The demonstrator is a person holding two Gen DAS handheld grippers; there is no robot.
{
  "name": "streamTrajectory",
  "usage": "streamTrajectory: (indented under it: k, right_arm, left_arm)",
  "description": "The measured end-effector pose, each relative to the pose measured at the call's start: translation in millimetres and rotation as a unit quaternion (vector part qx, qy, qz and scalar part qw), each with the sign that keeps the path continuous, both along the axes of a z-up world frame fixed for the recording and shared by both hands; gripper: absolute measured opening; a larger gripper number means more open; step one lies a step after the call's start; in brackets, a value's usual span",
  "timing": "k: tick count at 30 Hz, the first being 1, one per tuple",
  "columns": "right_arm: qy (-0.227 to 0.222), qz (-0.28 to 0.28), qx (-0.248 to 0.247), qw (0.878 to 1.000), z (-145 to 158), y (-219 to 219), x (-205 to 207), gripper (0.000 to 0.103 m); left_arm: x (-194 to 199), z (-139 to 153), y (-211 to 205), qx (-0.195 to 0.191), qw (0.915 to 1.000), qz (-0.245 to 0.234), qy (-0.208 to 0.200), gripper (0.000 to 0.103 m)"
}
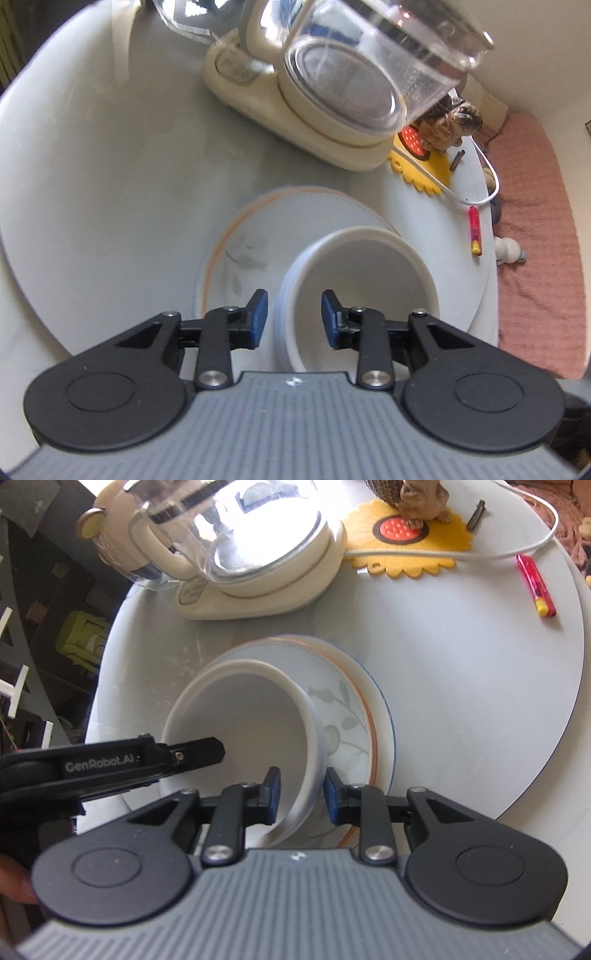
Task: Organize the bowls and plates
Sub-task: 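Lower the bowl stack onto the leaf-pattern plates and open both grippers, then raise both grippers away from the stacked dishes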
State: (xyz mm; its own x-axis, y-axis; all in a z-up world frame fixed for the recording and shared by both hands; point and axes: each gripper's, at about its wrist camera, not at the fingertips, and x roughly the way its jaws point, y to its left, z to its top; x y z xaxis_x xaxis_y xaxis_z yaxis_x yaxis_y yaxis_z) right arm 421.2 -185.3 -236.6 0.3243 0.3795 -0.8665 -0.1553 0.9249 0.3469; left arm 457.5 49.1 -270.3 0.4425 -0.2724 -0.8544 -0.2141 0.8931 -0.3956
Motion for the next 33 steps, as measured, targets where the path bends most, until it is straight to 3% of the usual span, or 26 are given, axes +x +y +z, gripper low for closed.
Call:
streamTrajectory:
  k: [5, 12, 20, 23, 29, 33]
  right_arm:
    - [-0.026, 0.004, 0.007, 1.0, 31.0, -11.8, -3.5, 0.031]
    - [-0.08, -0.001, 0.021, 0.997, 89.1, -26.4, -9.4, 0.031]
    - [-0.156, 0.014, 0.03, 0.987, 154.7, -30.4, -35.0, 0.031]
    - [-0.172, 0.011, 0.037, 0.984, 169.8, -33.3, -48.6, 0.031]
    - [-0.198, 0.013, 0.046, 0.979, 192.7, -40.7, -86.4, 0.031]
    - [-0.205, 0.016, 0.054, 0.977, 204.9, -50.1, -116.5, 0.031]
  left_arm:
    - [-7.8, 34.5, 10.9, 0.018, 0.9994, -0.012, -0.027, 0.037]
    - [-19.4, 105.9, 24.1, 0.027, 0.9961, -0.019, -0.082, 0.037]
    - [-52.1, 184.4, 13.0, 0.054, 0.9831, -0.04, -0.17, 0.037]
    - [-69.5, 199.8, 7.8, 0.057, 0.9801, -0.043, -0.185, 0.037]
    - [-113.7, 221.9, -5.0, 0.1, 0.972, -0.044, -0.208, 0.037]
    - [-145.9, 225.7, -2.2, 0.095, 0.9721, -0.031, -0.212, 0.037]
